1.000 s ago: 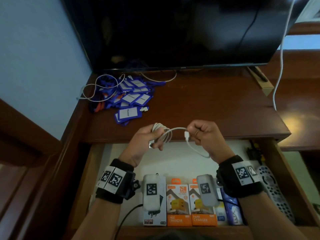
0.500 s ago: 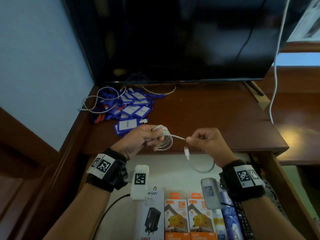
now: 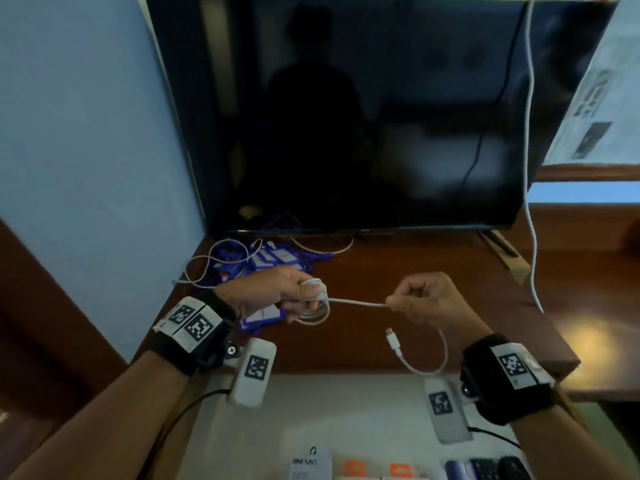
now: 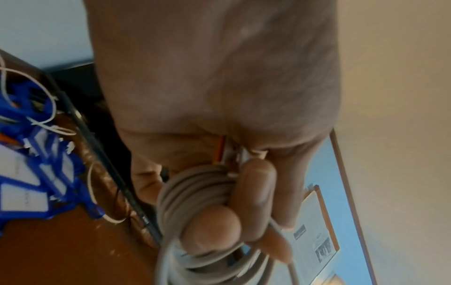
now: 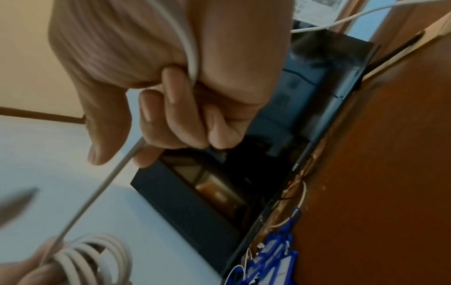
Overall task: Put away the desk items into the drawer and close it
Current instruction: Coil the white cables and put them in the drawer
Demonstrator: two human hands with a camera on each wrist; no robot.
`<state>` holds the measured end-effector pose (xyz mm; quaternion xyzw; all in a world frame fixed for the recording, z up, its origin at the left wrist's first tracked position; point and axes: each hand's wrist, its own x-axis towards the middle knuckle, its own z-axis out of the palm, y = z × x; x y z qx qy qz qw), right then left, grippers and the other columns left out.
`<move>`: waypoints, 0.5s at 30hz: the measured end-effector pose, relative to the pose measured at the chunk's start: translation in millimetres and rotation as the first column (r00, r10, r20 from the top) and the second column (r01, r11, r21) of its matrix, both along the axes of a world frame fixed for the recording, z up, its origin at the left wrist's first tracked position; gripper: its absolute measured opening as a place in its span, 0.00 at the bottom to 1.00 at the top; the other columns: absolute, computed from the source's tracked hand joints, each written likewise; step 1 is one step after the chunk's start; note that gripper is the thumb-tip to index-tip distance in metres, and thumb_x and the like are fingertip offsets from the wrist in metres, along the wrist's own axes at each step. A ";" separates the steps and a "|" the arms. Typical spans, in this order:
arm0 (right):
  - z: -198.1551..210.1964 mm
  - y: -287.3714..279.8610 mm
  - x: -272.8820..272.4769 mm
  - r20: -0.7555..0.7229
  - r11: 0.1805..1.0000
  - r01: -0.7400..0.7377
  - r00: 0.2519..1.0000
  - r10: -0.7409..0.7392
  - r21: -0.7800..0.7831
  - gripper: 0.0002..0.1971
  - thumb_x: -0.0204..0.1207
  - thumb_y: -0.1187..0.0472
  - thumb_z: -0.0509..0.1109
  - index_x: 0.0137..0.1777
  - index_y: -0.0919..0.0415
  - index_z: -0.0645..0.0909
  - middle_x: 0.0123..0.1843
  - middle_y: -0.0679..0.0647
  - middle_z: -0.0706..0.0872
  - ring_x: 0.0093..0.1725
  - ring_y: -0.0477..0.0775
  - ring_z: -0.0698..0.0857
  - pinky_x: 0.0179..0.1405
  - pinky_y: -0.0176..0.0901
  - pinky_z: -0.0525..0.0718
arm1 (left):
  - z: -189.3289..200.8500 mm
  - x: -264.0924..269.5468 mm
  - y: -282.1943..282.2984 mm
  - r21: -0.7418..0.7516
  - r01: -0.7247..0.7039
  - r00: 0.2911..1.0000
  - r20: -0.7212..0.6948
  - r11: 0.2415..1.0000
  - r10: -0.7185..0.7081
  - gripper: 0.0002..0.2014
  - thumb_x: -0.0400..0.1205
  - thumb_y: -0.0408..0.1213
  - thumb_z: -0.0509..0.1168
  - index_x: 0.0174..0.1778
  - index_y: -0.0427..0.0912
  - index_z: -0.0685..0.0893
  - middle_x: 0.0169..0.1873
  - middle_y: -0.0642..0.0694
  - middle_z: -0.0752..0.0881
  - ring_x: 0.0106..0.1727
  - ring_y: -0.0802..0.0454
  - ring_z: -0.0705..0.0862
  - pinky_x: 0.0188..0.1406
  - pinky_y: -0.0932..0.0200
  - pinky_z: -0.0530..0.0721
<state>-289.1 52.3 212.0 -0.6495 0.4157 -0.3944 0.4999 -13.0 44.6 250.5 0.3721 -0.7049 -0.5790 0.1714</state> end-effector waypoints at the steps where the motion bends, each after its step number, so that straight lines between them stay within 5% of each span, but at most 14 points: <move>1: 5.4 -1.0 0.8 0.006 1.000 -0.011 1.000 0.011 -0.007 0.10 0.70 0.62 0.75 0.36 0.70 0.82 0.21 0.47 0.75 0.20 0.43 0.68 0.21 0.32 0.66 | 8.0 2.4 -1.6 -0.024 -0.006 1.000 -0.012 1.000 0.005 0.13 0.82 0.41 0.57 0.36 0.36 0.77 0.18 0.54 0.69 0.22 0.58 0.69 0.31 0.66 0.76; 4: 18.4 -5.4 5.6 -0.074 0.997 -0.047 0.996 0.043 -0.056 0.13 0.69 0.56 0.76 0.35 0.68 0.82 0.21 0.48 0.74 0.20 0.44 0.67 0.20 0.31 0.66 | 28.8 12.6 -8.7 -0.085 -0.071 0.997 -0.029 0.994 0.069 0.14 0.83 0.42 0.60 0.34 0.38 0.79 0.18 0.53 0.69 0.22 0.56 0.70 0.30 0.66 0.76; 9: 36.3 -24.5 4.1 -0.416 0.972 -0.018 0.906 -0.084 -0.236 0.15 0.73 0.47 0.71 0.30 0.56 0.82 0.19 0.44 0.74 0.20 0.40 0.68 0.22 0.31 0.67 | 66.4 36.7 -21.0 -0.178 -0.138 0.990 -0.037 0.974 0.133 0.16 0.79 0.51 0.66 0.29 0.48 0.86 0.18 0.53 0.70 0.22 0.59 0.68 0.30 0.61 0.74; 12: 46.9 -35.0 -4.6 -0.323 0.964 0.080 0.932 -0.162 -0.254 0.13 0.77 0.53 0.71 0.32 0.55 0.82 0.22 0.44 0.77 0.24 0.40 0.72 0.29 0.33 0.71 | 84.8 50.0 -31.4 -0.210 -0.200 0.979 -0.076 0.957 0.188 0.20 0.67 0.63 0.74 0.29 0.47 0.86 0.18 0.53 0.69 0.21 0.59 0.68 0.26 0.67 0.76; 15: 61.4 -43.8 -9.2 -0.275 0.950 0.117 0.940 -0.200 -0.290 0.07 0.75 0.58 0.74 0.35 0.55 0.85 0.30 0.50 0.84 0.31 0.48 0.81 0.36 0.38 0.79 | 95.9 50.2 -41.7 -0.250 -0.233 0.972 -0.102 0.940 0.214 0.20 0.69 0.59 0.74 0.30 0.44 0.85 0.17 0.52 0.68 0.21 0.58 0.68 0.26 0.66 0.76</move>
